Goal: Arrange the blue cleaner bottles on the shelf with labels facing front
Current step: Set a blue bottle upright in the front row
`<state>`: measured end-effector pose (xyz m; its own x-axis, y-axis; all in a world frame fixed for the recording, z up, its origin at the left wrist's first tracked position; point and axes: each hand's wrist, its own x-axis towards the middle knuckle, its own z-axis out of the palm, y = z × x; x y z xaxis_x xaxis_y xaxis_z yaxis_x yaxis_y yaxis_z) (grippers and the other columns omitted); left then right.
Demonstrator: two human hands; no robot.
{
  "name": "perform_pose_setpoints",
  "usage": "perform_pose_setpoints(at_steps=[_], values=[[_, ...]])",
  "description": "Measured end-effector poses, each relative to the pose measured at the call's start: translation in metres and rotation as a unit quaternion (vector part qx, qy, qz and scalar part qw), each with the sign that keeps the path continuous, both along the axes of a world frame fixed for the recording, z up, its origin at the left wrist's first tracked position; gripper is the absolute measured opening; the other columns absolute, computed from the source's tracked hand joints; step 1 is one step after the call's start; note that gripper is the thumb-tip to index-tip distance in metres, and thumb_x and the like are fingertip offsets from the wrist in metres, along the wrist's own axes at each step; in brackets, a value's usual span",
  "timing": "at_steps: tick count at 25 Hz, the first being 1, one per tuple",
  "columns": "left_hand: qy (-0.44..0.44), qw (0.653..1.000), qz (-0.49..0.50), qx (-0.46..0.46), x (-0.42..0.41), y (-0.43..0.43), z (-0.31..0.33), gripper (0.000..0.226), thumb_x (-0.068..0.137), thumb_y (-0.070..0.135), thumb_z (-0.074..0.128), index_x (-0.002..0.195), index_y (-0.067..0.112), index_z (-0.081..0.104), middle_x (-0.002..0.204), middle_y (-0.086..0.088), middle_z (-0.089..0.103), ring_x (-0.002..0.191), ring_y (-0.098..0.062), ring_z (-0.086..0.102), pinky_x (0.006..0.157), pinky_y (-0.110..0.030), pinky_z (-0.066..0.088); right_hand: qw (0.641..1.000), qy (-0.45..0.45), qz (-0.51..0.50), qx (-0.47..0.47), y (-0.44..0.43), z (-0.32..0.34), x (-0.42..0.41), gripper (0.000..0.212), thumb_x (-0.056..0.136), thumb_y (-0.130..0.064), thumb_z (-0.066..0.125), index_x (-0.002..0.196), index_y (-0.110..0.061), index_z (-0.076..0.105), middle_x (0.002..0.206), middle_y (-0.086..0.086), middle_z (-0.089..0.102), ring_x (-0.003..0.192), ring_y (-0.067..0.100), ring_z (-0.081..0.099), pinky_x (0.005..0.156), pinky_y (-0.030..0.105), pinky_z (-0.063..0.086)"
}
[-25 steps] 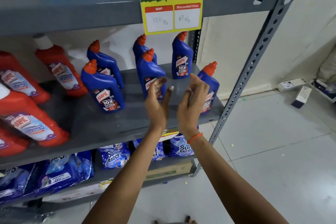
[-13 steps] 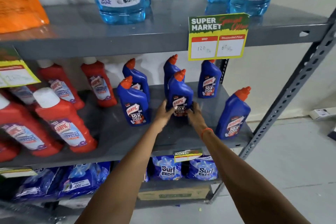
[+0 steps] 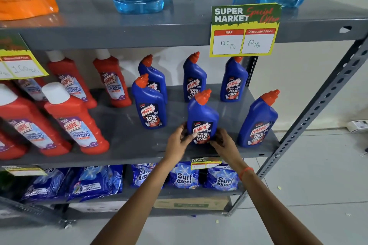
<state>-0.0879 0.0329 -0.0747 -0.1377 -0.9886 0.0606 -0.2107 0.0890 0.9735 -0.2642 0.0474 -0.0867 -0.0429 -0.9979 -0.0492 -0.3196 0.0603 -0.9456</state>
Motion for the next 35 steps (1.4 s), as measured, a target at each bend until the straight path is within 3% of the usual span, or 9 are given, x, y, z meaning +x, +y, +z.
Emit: perform_pose_setpoints(at_steps=[5,12,14,18,21,25,29,32,35], values=[[-0.004,1.0,0.008,0.004,-0.001,0.012,0.008,0.045,0.087,0.016,0.062,0.129,0.012,0.047,0.114,0.0,0.062,0.101,-0.008,0.059,0.079,-0.006,0.048,1.0,-0.005,0.019,-0.002,0.007,0.002,-0.001,0.046,0.079,-0.001,0.066,0.12,-0.011,0.048,0.118,0.014,0.064,0.108,0.024,0.061,0.099,0.038,0.049],[-0.018,1.0,0.007,0.021,-0.001,0.018,0.011,0.05,0.086,0.021,0.063,0.131,0.014,0.043,0.123,-0.006,0.06,0.114,-0.019,0.058,0.093,-0.028,0.047,1.0,0.006,0.007,-0.005,0.011,0.007,0.003,0.052,0.079,-0.007,0.065,0.125,-0.01,0.043,0.123,0.014,0.06,0.11,0.022,0.059,0.102,0.046,0.048],[-0.016,0.999,-0.005,0.029,-0.002,0.019,0.015,0.063,0.084,0.026,0.065,0.138,0.017,0.032,0.132,-0.003,0.053,0.119,-0.015,0.053,0.097,-0.028,0.044,0.995,-0.044,-0.074,-0.054,0.018,0.014,0.013,0.051,0.081,-0.017,0.057,0.128,-0.014,0.04,0.125,0.013,0.054,0.114,0.022,0.056,0.101,0.045,0.048],[0.006,0.998,0.053,-0.044,-0.005,0.026,0.039,0.074,0.085,0.037,0.06,0.144,0.026,0.017,0.15,-0.001,0.035,0.135,-0.012,0.036,0.107,-0.032,0.036,0.935,-0.12,-0.205,-0.263,0.033,0.058,0.047,0.032,0.09,-0.02,0.041,0.122,-0.017,0.046,0.119,0.012,0.045,0.106,0.011,0.052,0.091,0.025,0.047],[0.044,0.981,0.141,-0.128,-0.004,0.028,0.073,0.063,0.086,0.03,0.061,0.14,0.021,0.03,0.145,0.003,0.04,0.133,-0.005,0.036,0.11,-0.025,0.035,0.914,-0.078,-0.174,-0.359,0.032,0.098,0.076,0.032,0.092,-0.02,0.04,0.12,-0.01,0.049,0.121,0.012,0.041,0.12,0.004,0.04,0.1,0.019,0.038],[0.021,0.956,0.215,-0.197,0.02,0.027,0.082,0.057,0.087,0.026,0.059,0.137,0.016,0.035,0.142,-0.007,0.045,0.132,-0.016,0.041,0.109,-0.03,0.036,0.901,-0.028,-0.094,-0.422,0.02,0.108,0.109,0.029,0.09,-0.011,0.044,0.117,-0.005,0.049,0.123,0.015,0.044,0.121,0.0,0.037,0.105,0.022,0.036],[-0.016,0.936,0.309,-0.17,0.074,-0.007,0.05,0.068,0.091,0.029,0.055,0.144,0.012,0.016,0.153,-0.013,0.026,0.142,-0.02,0.025,0.117,-0.037,0.022,0.942,0.018,0.009,-0.335,-0.002,0.087,0.151,0.037,0.093,-0.012,0.044,0.13,-0.008,0.042,0.135,0.013,0.044,0.129,0.016,0.039,0.111,0.021,0.029],[0.03,0.966,0.256,-0.025,0.107,-0.031,0.027,0.072,0.093,0.036,0.049,0.147,0.018,0.005,0.158,-0.006,0.012,0.144,-0.017,0.015,0.119,-0.035,0.014,0.982,0.028,0.026,-0.187,-0.033,0.055,0.172,0.051,0.096,-0.024,0.042,0.142,-0.011,0.026,0.149,0.013,0.032,0.139,0.023,0.028,0.114,0.03,0.023],[0.081,0.978,0.18,0.072,0.115,-0.045,0.017,0.055,0.096,0.037,0.04,0.144,0.02,0.021,0.15,-0.001,0.031,0.136,-0.017,0.034,0.102,-0.021,0.032,0.998,0.0,0.044,-0.053,-0.062,0.035,0.174,0.06,0.096,-0.038,0.038,0.146,-0.012,0.016,0.154,0.011,0.025,0.142,0.026,0.026,0.116,0.039,0.026]])
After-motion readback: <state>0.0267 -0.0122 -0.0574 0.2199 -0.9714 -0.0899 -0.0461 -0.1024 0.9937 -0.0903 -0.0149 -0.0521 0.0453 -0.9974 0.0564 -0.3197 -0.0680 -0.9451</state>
